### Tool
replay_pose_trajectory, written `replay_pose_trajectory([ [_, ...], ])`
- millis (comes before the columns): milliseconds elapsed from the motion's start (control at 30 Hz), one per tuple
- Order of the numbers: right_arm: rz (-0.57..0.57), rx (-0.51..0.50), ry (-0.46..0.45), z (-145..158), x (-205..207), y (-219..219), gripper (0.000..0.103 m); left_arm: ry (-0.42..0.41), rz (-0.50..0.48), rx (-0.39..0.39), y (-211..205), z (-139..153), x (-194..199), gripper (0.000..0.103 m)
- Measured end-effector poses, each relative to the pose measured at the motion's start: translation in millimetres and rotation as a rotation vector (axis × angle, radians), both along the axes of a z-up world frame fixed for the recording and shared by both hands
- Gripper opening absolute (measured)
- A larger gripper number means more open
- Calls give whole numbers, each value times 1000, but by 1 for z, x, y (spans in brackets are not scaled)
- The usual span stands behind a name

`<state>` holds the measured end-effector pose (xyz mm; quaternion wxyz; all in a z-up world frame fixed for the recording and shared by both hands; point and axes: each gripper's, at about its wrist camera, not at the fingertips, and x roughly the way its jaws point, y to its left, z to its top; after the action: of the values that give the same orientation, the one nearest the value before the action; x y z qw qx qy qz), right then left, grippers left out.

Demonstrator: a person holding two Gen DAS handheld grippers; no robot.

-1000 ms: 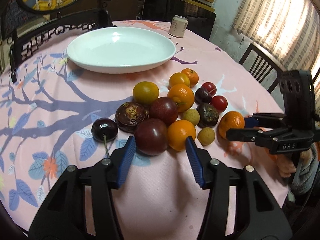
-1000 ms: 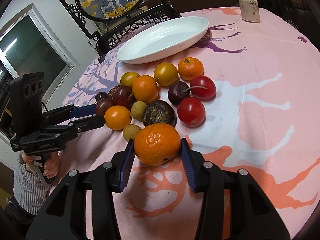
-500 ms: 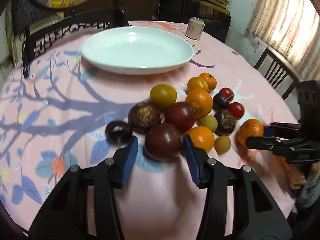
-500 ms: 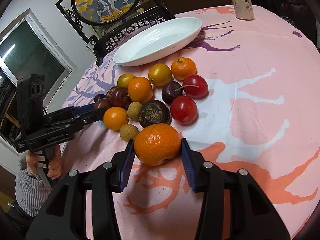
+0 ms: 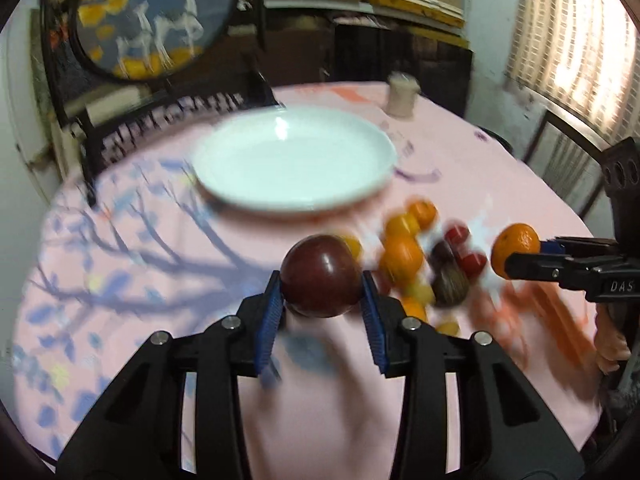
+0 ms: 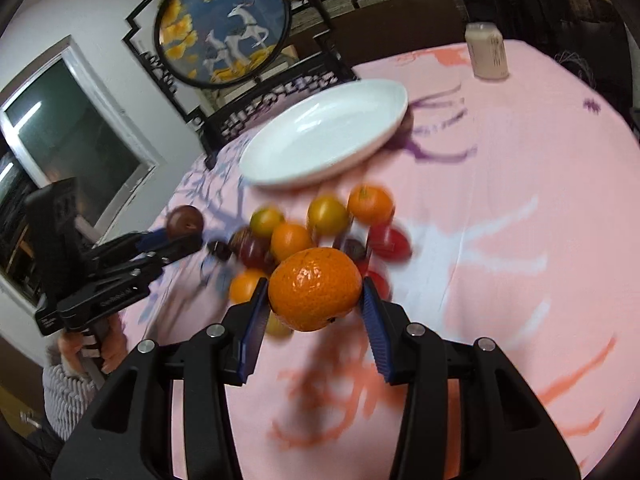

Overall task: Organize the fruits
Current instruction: 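Carry the mandarin and plum over the white plate and open both tools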

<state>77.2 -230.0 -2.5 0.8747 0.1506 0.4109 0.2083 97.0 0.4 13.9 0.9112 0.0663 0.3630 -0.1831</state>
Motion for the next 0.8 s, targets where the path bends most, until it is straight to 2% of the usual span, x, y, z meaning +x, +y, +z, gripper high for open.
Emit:
replay_pose_trajectory([
  [100,-20,-12,-11,18,44,8,46,-30,63,10,-4,14,30,40],
  [200,-48,-33,-22,24,84,20,46,-3,124,-3,-8,9,67,40],
  [333,-37,-134,-42,16,130,50,46,23,164,-1,-9,-5,101,41],
  [367,-38,-144,-43,12,136,53,46,23,163,2,-10,-8,102,47],
  [467,-25,-181,-21,-2,146,55,47,17,141,-1,-11,-16,105,58],
  [500,-21,-184,-21,-4,147,53,50,17,135,2,-11,-18,105,62],
  [633,-43,-186,-89,3,140,43,64,23,154,-26,-1,-19,106,66],
  [733,-57,-177,-121,11,134,38,64,27,188,-55,10,-18,104,74],
  [800,-52,-168,-124,15,128,36,64,19,203,-60,16,-16,100,75],
])
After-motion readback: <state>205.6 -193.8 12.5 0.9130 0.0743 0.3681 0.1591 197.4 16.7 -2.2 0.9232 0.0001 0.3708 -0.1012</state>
